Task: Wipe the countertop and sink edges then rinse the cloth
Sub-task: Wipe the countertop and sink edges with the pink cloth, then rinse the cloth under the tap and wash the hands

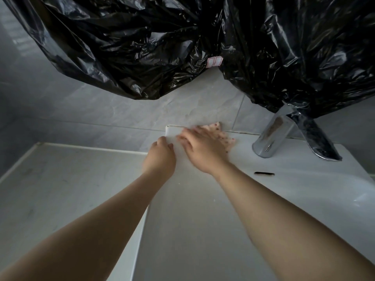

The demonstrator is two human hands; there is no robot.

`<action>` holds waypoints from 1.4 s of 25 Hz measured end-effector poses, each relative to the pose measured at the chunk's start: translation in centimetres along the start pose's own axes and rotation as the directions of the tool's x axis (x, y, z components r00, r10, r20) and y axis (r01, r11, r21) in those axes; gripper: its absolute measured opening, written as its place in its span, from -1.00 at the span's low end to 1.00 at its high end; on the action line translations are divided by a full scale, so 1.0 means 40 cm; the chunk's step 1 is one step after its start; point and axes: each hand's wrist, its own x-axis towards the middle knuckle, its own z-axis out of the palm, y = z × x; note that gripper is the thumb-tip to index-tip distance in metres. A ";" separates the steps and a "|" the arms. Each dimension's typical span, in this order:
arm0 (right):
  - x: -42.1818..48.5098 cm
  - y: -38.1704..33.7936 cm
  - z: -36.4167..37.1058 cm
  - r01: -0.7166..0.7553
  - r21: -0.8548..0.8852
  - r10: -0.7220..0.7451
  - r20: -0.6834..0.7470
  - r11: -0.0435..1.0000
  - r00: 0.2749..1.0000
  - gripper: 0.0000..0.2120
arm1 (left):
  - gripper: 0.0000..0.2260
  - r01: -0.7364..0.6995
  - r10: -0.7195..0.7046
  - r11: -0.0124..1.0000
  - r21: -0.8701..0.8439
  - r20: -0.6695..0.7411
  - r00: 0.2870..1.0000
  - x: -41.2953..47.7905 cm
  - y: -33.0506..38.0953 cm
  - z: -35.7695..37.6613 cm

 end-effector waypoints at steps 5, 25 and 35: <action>-0.177 0.171 -0.032 -0.071 -0.237 0.030 -0.171 0.969 0.985 -0.57 | -0.59 -0.332 0.353 0.800 0.500 0.055 0.934 -0.034 0.017 0.022; -0.428 0.142 -0.197 -0.405 0.417 0.517 -0.204 0.814 0.831 -0.71 | -0.70 -0.440 0.413 0.872 0.214 0.159 0.897 -0.206 0.103 0.053; -0.446 0.148 -0.352 -0.571 0.735 0.744 0.140 0.364 0.654 -0.89 | -0.84 0.323 0.098 0.381 -0.866 0.385 0.918 -0.260 0.471 -0.089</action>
